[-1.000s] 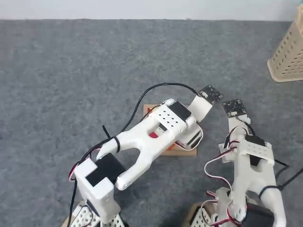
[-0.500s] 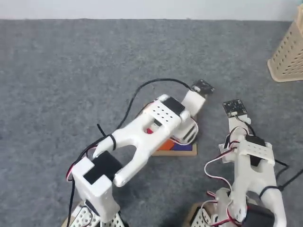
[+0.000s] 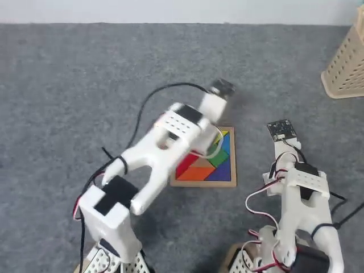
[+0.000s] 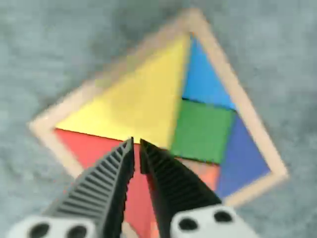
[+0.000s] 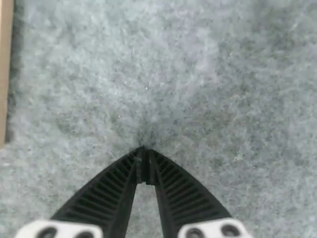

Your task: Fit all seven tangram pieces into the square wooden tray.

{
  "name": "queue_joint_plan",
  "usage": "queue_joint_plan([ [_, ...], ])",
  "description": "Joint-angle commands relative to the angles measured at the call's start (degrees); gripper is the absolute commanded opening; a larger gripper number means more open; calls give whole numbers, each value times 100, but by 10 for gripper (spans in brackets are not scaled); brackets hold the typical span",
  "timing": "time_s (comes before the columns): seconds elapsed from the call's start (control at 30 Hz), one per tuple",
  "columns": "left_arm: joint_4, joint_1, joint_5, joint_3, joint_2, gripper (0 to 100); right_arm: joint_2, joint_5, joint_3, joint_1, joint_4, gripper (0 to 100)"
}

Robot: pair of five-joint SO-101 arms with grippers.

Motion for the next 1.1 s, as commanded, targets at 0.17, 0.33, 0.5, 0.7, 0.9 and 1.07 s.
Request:
queue_joint_plan([
  [0.17,-905,-1020,44,382,-976,9,-198,9,9,145,-101,6],
  [0.33,-1873,-1160,35,1763,-2400,10,-198,-18,9,145,-101,6],
  [0.5,-2804,-1152,35,3081,-3631,11,-664,-18,360,145,-295,6],
  [0.7,-3833,-1275,35,4259,-4703,12,-2870,18,1582,92,-409,6],
  [0.9,-3807,-1837,53,4760,-5697,12,-5130,264,2470,-382,497,6],
  [1.07,-2848,-2189,53,5262,-7138,12,-6844,316,2998,-418,1147,6],
])
